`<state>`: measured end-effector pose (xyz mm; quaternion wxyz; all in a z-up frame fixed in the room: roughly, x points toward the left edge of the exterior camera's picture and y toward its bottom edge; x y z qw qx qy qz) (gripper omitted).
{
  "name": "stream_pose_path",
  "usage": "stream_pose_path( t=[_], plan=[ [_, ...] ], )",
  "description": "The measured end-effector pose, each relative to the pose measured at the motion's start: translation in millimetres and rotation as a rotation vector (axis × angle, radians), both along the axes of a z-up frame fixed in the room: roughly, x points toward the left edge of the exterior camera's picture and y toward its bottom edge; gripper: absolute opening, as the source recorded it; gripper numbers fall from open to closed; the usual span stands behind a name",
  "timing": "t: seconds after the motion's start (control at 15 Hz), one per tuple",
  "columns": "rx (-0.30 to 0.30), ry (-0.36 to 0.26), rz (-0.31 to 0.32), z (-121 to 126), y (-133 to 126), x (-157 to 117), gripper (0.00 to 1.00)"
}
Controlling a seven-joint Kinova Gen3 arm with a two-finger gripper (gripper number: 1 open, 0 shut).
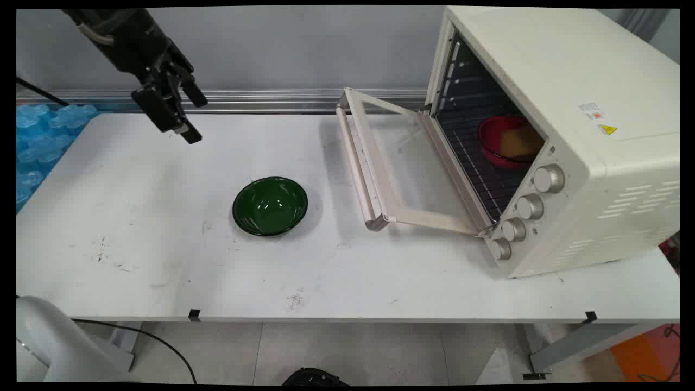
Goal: Close the oven
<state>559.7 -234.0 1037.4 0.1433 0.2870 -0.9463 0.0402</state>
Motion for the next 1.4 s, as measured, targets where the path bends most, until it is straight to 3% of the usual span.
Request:
stream_pose_path(
  t=[0.47, 1.4],
  plan=[
    [-0.024, 0.045, 0.028, -14, -15, -20, 1.0],
    [-0.095, 0.131, 0.064, -97, -77, -82, 1.0]
  ],
)
